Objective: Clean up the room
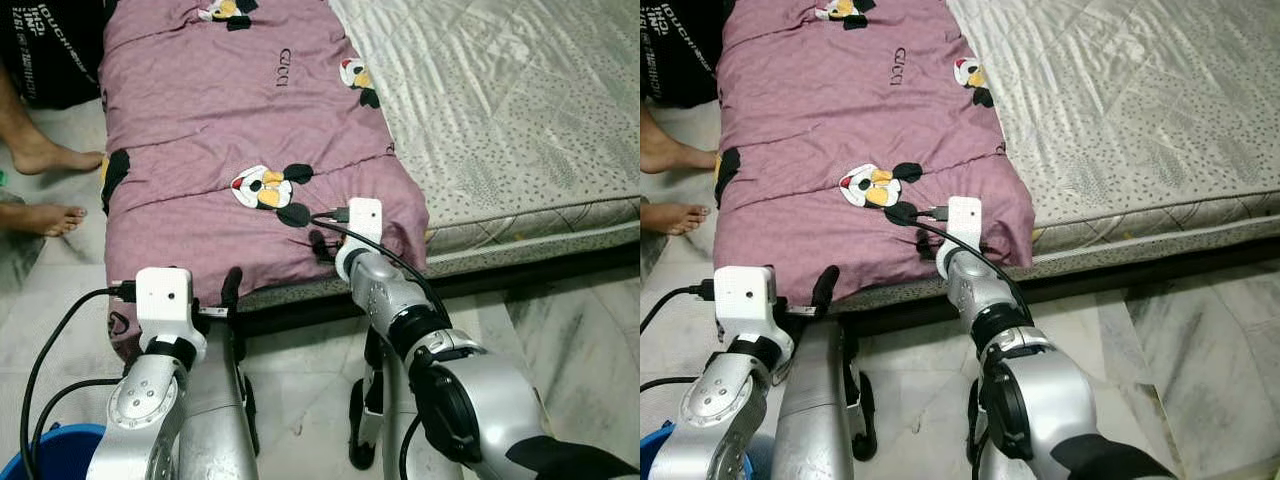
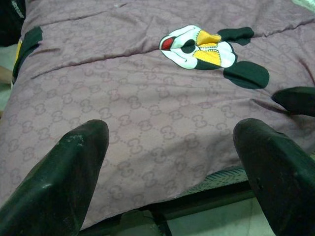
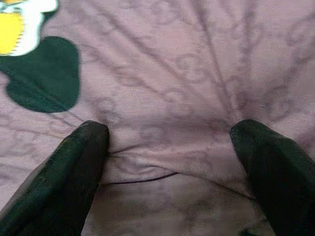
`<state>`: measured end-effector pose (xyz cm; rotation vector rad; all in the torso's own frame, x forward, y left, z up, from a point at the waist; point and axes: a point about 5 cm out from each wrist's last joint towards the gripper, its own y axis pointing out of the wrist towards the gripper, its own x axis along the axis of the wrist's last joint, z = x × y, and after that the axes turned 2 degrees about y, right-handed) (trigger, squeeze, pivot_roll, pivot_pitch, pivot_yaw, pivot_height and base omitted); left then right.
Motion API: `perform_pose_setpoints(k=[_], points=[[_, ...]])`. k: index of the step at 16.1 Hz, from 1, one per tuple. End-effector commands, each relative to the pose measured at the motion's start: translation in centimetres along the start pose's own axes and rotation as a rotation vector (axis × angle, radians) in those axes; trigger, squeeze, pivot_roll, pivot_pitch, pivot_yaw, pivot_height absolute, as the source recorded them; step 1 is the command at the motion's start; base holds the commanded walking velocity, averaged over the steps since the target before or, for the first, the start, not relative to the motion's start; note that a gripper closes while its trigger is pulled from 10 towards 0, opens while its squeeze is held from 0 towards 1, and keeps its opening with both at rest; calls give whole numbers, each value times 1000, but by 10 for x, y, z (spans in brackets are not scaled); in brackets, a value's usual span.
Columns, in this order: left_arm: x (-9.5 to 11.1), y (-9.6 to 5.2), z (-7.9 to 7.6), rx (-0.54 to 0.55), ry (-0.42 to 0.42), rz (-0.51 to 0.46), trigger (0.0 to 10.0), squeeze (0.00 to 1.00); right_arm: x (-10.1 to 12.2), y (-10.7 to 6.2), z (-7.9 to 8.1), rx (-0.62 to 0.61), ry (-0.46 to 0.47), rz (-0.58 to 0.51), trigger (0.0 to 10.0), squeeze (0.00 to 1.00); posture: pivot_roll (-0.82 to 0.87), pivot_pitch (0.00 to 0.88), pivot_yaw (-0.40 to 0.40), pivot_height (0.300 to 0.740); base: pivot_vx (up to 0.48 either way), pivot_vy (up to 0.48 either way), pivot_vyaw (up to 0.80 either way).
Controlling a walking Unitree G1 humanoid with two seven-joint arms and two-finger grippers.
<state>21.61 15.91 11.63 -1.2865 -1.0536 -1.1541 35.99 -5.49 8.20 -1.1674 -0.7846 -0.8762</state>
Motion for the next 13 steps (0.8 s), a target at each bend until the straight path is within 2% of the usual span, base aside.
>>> perform_pose_setpoints(k=[1, 2, 4, 5, 6, 7, 9, 11, 12, 13], points=[[-3, 0, 1, 19, 14, 9, 10000, 0, -9, -1, -26, -132, 42, 34, 10000, 243, 71, 249, -20, 575, 0, 0, 0], [-2, 1, 3, 23, 16, 5, 10000, 0, -6, -1, -34, -162, 51, 19, 10000, 12, 71, 238, -19, 575, 0, 0, 0], [-2, 4, 5, 32, 18, 1, 10000, 0, 1, -1, -47, -193, 74, -15, 10000, 0, 68, 219, -16, 575, 0, 0, 0], [-2, 5, 8, 43, 21, -3, 10000, 0, 8, -2, -59, -208, 85, -53, 10000, 0, 60, 192, -13, 575, 0, 0, 0], [-3, 6, 11, 56, 25, -6, 10000, 0, 15, -4, -75, -229, 54, -97, 10000, 0, 49, 166, -10, 575, 0, 0, 0], [-3, 6, 12, 62, 24, -8, 10000, 0, 16, -6, -81, -243, 44, -110, 10000, 0, 44, 155, -9, 575, 0, 0, 0], [-4, 10, 15, 75, 26, -11, 10000, 0, 13, -13, -106, -314, -9, -124, 10000, 0, 29, 113, -6, 575, 0, 0, 0], [-2, 13, 21, 88, 31, -27, 10000, 0, 0, -24, -131, -355, -17, -112, 10000, 0, 14, 61, 6, 575, 0, 0, 0], [-2, 16, 25, 92, 34, -36, 10000, 0, -7, -32, -140, -359, 16, -116, 10000, 0, 2, 31, 13, 575, 0, 0, 0], [-2, 20, 26, 93, 36, -40, 10000, 0, -8, -35, -141, -350, 26, -124, 10000, 0, -7, 7, 19, 575, 0, 0, 0]])
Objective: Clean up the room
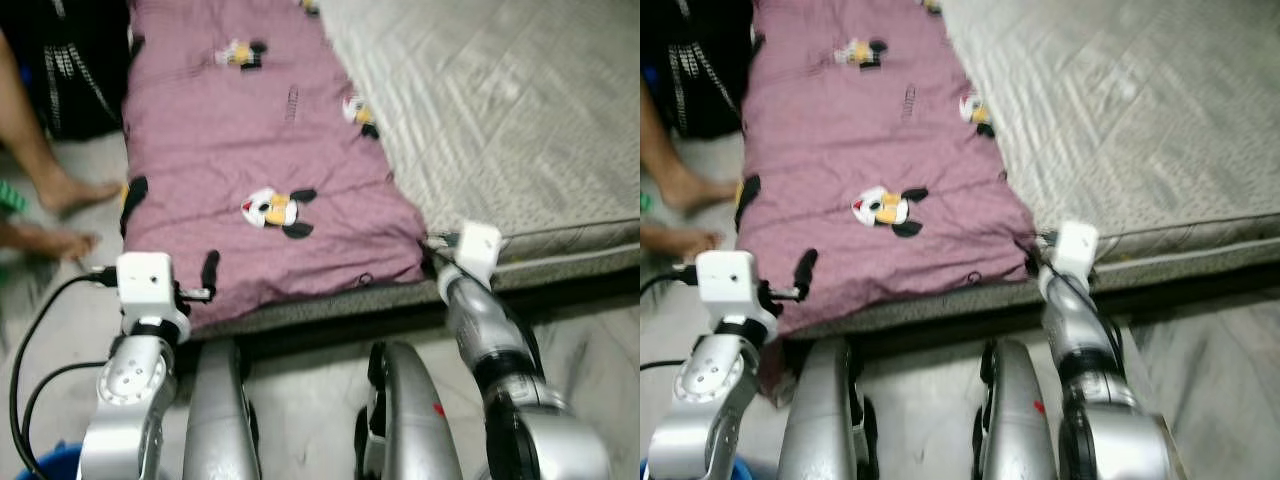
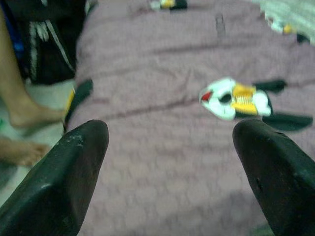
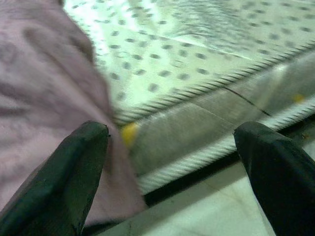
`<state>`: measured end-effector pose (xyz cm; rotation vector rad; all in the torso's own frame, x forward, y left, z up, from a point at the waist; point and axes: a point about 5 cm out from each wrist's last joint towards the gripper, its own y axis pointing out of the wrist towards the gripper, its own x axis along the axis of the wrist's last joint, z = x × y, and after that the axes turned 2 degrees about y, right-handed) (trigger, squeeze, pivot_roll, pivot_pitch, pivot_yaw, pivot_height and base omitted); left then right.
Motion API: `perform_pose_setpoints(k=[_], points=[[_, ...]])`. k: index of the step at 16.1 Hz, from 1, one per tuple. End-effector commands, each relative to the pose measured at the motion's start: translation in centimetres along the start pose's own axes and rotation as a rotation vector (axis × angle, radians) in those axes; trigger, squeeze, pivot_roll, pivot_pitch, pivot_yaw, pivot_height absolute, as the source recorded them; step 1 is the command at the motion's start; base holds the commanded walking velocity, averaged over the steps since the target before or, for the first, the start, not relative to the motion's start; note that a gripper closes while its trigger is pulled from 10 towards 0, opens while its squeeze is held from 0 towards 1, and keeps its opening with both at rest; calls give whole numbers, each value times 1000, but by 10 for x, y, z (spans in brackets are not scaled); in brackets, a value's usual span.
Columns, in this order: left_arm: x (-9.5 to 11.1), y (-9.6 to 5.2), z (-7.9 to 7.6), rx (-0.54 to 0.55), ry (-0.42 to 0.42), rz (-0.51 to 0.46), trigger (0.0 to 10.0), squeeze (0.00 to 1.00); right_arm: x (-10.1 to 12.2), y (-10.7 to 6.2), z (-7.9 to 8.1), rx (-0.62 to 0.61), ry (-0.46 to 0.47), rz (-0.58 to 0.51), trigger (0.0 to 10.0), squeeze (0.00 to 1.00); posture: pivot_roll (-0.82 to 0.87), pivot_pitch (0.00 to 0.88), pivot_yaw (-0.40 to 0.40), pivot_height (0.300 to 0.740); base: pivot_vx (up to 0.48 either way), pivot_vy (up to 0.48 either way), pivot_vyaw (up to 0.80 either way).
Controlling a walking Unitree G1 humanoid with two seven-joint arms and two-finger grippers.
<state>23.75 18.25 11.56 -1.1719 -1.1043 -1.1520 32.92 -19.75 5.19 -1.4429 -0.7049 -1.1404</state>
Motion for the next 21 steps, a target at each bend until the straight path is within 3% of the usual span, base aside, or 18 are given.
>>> perform_pose_setpoints(k=[1, 4, 6, 8, 9, 11, 17, 21], points=[[-4, 4, 4, 5, 5, 1, 10000, 0, 14, -11, 7, 114, 26, -101, 10000, 0, -23, 0, 33, 575, 0, 0, 0], [-8, 12, 8, 8, 2, -4, 10000, 0, 11, -37, 22, 280, -25, -174, 10000, 0, -64, 0, 79, 575, 0, 0, 0], [-10, 21, 11, 7, 8, -10, 10000, 0, 14, -60, 31, 415, -119, -267, 10000, 0, -96, 0, 105, 575, 0, 0, 0], [-10, 29, 13, 12, 10, -28, 10000, 0, 24, -66, 36, 437, -96, -306, 10000, 0, -97, 0, 99, 575, 0, 0, 0], [-5, 32, 15, 26, 3, -65, 10000, 0, 38, -72, 42, 453, -83, -407, 10000, 0, -91, 0, 85, 575, 0, 0, 0], [-4, 34, 18, 55, -6, -90, 10000, 0, 50, -72, 45, 397, -75, -489, 10000, 0, -87, 0, 73, 605, 0, 0, 0], [-10, 30, 13, 54, -20, -100, 10000, 0, 44, -66, 45, 379, -40, -443, 10000, 0, -84, 0, 65, 685, 0, 0, 0], [-9, 31, 9, 55, -31, -103, 10000, 0, 53, -64, 47, 370, -36, -459, 10000, 0, -92, 0, 61, 735, 0, 0, 0]])
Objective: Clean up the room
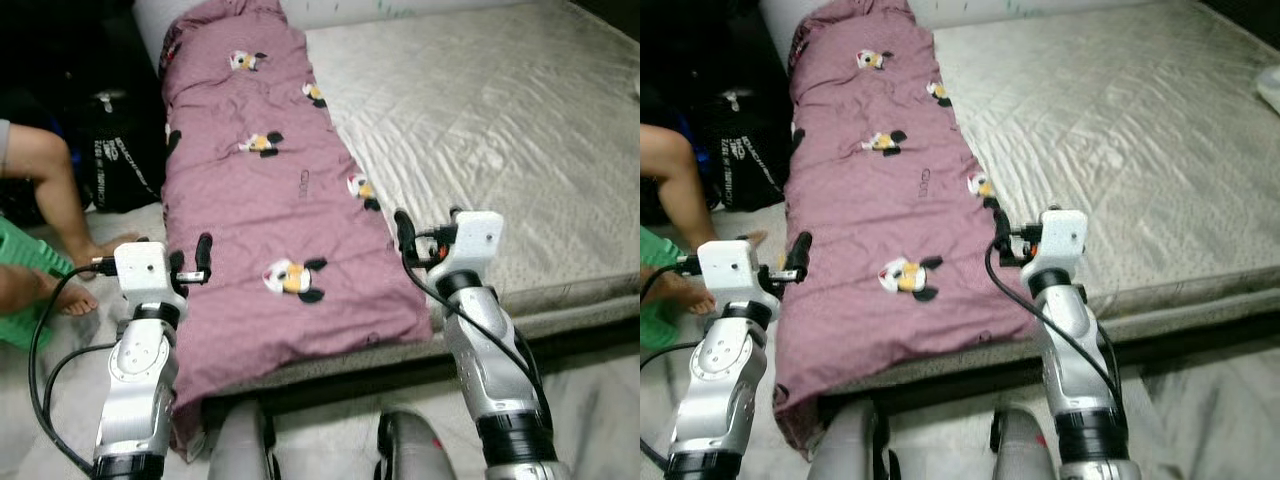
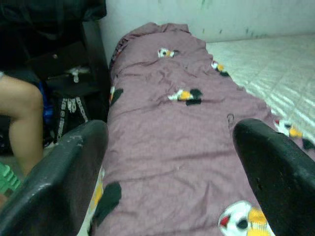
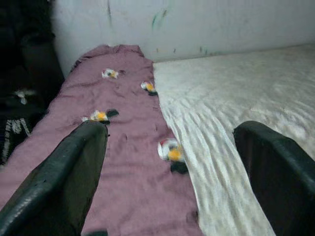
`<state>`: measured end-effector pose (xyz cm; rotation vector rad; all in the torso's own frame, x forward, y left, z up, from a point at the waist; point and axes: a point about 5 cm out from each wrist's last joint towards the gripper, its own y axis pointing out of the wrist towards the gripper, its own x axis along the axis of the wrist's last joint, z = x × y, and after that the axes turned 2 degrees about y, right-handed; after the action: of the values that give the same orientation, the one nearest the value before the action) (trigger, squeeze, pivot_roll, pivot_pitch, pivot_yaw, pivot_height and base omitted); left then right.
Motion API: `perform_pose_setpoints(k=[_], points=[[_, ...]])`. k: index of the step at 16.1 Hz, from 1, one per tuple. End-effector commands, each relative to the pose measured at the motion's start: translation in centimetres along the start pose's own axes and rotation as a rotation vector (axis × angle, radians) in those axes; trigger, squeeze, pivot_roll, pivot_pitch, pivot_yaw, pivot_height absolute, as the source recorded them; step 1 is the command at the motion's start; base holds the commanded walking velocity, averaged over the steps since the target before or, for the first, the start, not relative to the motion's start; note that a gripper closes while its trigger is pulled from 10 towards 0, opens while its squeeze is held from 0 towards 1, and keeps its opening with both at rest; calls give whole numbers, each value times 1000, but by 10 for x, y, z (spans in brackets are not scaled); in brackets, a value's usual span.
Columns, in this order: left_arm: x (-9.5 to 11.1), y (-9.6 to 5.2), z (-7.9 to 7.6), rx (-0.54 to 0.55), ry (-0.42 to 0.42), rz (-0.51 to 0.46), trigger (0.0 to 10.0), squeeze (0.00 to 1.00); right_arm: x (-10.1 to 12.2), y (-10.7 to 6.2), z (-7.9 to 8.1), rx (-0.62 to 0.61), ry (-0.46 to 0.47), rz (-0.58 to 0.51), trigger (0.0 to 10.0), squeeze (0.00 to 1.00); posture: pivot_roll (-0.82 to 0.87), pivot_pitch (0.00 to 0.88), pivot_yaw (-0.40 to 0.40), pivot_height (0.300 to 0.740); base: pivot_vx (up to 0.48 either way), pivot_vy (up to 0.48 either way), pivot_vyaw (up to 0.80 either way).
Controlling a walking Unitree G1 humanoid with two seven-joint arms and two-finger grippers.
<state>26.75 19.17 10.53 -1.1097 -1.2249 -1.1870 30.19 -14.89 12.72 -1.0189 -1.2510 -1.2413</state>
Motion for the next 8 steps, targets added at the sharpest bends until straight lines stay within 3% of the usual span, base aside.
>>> perform_pose_setpoints(k=[1, 8], points=[[-1, 0, 2, 5, 3, 4, 10000, 0, 3, 3, 0, -11, 5, -5, 10000, 0, -93, 0, 62, 740, 0, 0, 0], [4, 6, 3, -3, 12, -5, 10000, 0, 4, 7, -8, -42, 4, -7, 10000, 0, -87, 0, 60, 740, 0, 0, 0]])
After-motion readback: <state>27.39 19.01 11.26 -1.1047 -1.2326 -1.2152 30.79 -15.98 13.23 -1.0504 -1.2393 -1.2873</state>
